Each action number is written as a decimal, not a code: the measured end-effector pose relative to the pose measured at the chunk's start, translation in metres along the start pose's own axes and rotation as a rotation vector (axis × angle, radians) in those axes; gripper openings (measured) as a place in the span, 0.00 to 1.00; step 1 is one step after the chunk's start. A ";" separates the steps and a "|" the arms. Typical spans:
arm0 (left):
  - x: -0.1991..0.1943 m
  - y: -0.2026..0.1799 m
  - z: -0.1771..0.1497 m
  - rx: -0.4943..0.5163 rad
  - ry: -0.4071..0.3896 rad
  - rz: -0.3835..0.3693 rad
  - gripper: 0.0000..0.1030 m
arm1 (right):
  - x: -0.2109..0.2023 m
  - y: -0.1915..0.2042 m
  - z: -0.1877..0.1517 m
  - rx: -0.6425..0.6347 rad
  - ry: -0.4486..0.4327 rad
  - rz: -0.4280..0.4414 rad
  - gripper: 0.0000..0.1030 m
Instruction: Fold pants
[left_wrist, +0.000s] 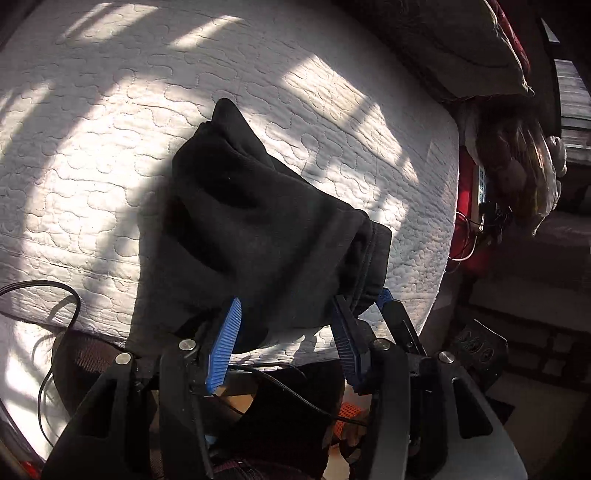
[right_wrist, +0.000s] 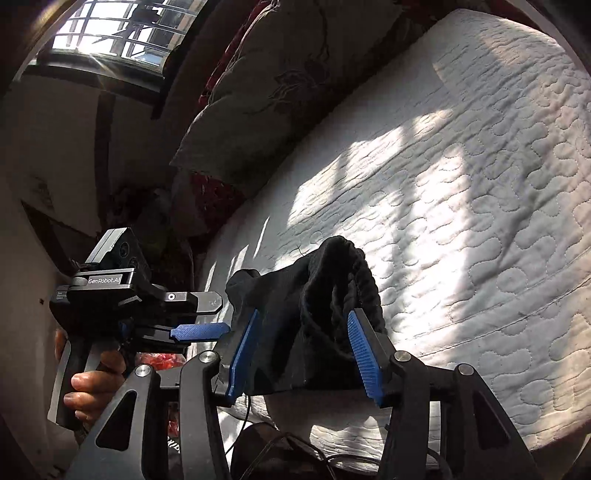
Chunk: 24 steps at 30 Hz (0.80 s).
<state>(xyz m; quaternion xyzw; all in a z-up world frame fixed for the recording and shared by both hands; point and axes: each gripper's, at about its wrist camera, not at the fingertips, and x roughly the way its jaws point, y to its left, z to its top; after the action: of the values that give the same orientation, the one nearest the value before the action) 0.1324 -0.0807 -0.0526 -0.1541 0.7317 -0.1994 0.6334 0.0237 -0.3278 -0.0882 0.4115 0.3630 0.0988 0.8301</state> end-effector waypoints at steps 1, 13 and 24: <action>0.003 0.012 -0.001 -0.027 -0.007 -0.013 0.47 | 0.006 0.007 -0.001 -0.034 0.003 -0.036 0.51; 0.043 0.038 0.021 -0.076 -0.076 0.067 0.46 | 0.039 -0.036 0.005 -0.052 0.137 -0.277 0.17; -0.008 -0.009 0.039 0.085 -0.151 -0.078 0.46 | 0.007 -0.001 0.030 -0.079 0.039 -0.188 0.38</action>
<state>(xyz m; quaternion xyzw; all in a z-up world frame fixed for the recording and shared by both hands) 0.1719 -0.0886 -0.0454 -0.1700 0.6663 -0.2424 0.6844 0.0490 -0.3438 -0.0809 0.3405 0.4117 0.0426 0.8443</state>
